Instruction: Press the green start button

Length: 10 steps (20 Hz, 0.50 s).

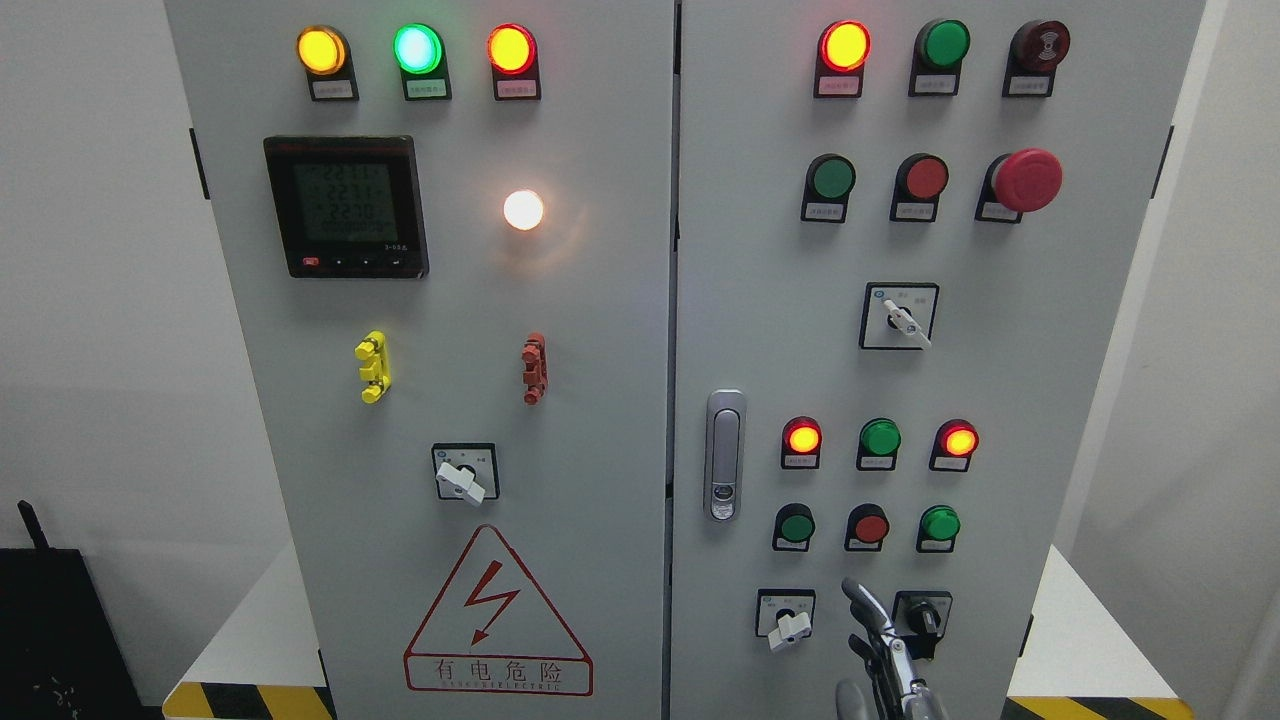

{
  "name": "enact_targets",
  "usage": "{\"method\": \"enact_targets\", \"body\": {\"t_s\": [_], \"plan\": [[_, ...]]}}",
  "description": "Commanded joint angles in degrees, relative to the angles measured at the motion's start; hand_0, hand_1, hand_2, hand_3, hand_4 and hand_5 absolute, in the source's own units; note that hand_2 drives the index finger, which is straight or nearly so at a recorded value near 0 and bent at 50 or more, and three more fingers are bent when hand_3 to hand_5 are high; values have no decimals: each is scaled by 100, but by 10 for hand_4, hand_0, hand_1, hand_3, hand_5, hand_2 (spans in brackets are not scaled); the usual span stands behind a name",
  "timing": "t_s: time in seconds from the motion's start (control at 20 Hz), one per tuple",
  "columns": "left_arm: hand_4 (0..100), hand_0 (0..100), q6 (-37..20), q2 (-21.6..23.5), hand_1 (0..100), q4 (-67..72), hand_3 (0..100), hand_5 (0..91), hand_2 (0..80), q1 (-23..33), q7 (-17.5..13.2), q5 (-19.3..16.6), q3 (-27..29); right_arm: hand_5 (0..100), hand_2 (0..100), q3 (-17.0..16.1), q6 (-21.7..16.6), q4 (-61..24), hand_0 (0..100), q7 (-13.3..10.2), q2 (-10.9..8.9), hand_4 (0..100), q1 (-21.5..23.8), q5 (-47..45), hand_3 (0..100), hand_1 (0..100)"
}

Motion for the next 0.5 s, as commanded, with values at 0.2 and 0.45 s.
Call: {"method": "enact_targets", "body": {"t_s": [0.2, 0.45], "plan": [[0, 120, 1, 0, 556, 0, 0, 0, 0, 0, 0, 0, 0, 0, 0, 69, 19, -70, 255, 3, -19, 0, 86, -118, 0, 109], [0, 120, 1, 0, 556, 0, 0, 0, 0, 0, 0, 0, 0, 0, 0, 51, 81, -70, 242, 3, -19, 0, 86, -118, 0, 112]]}}
